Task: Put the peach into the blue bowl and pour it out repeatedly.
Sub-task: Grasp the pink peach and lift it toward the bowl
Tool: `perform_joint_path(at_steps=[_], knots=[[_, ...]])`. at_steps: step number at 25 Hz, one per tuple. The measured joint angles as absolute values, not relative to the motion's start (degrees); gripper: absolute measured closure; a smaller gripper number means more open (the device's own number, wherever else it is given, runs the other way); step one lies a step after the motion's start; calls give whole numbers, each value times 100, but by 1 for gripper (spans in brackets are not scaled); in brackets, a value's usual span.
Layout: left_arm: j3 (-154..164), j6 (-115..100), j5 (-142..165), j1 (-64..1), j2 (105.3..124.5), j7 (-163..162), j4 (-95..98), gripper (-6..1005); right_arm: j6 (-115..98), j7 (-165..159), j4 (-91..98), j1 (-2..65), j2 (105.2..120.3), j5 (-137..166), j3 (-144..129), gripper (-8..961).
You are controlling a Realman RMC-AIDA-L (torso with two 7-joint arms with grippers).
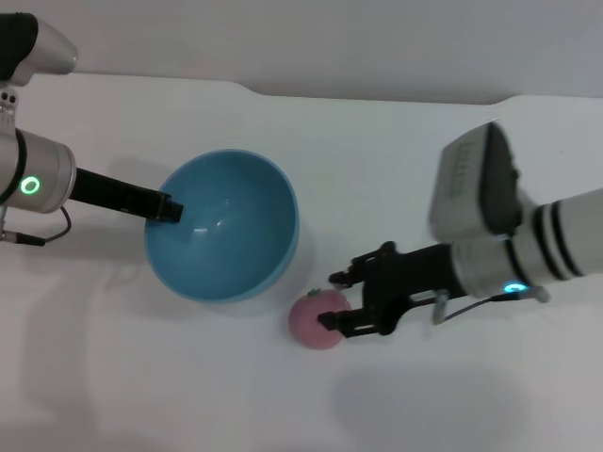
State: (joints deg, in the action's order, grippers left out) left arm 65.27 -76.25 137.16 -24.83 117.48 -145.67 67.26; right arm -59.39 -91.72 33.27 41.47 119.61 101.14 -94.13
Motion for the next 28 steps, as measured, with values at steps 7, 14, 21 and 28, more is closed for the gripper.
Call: perform_joint_path(at_steps=[7,14,21,28], knots=[[6548,-7647,13716,-2497,11763,-14579,6726,1000,-4775,-9176,3335,4182,11981,9361,-11068,374],[6672,-7611,13712,-2532,11768,-14581,6721,999,-3765,-9175,3370,3993,11981,8889,-11888,378],[6703,-7584,13669,-2608,11777,-14581,6713,1000,-3673,-9146,3455,3927,11965,8869,-11887,456],[6719,-7452,13658,-2779,11794,-14766,6558,1000,-3744,-9123,3733,3544,11928,8761,-11177,570]])
